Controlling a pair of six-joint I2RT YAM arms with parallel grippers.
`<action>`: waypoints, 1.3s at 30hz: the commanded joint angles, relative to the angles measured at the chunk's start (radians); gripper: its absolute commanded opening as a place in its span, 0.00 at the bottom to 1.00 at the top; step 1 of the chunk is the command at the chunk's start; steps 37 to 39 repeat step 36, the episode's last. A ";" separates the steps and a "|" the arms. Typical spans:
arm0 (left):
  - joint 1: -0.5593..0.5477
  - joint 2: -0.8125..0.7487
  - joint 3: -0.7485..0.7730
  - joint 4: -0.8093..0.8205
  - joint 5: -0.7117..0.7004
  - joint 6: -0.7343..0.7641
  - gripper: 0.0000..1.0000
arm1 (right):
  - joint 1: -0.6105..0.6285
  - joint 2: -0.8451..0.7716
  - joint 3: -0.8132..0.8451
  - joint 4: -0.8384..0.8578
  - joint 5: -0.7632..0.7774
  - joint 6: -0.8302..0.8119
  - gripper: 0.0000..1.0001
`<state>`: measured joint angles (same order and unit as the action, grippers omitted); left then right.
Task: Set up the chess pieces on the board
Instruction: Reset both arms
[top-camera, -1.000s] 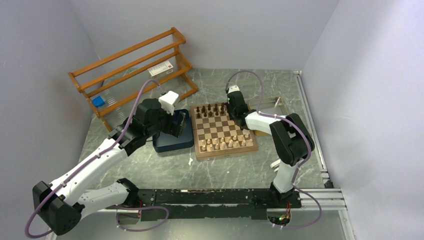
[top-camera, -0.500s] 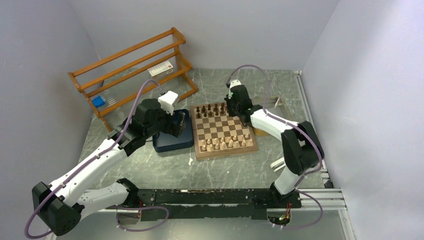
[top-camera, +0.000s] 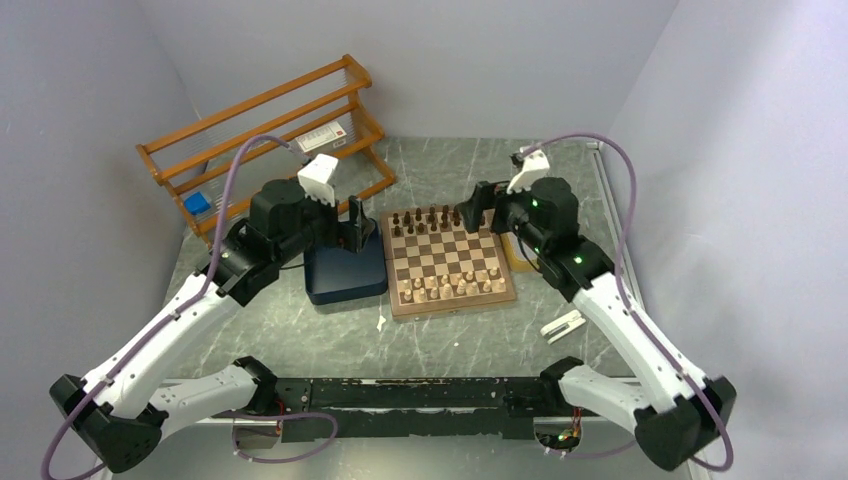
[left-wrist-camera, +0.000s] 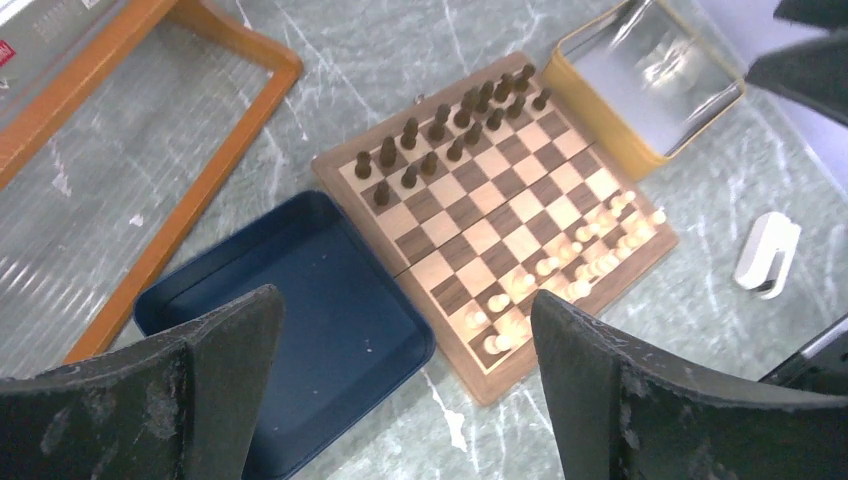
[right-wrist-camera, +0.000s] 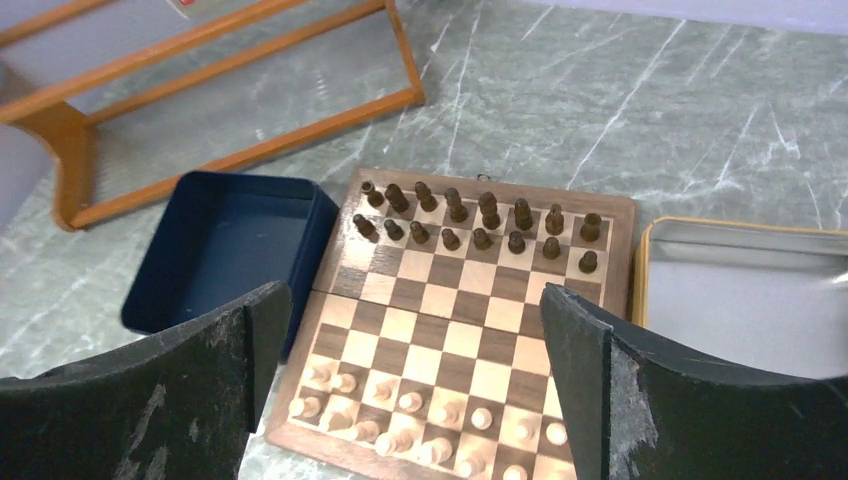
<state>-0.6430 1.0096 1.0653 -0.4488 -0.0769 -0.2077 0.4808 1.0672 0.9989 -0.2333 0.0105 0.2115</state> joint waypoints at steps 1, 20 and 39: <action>0.002 -0.044 0.058 0.020 0.019 -0.070 0.98 | -0.004 -0.132 -0.041 -0.128 0.064 0.093 1.00; 0.001 -0.165 -0.228 0.124 0.020 -0.219 0.98 | -0.003 -0.500 -0.185 -0.275 0.253 0.316 1.00; 0.001 -0.193 -0.223 0.148 0.048 -0.209 0.98 | -0.004 -0.476 -0.169 -0.313 0.265 0.341 1.00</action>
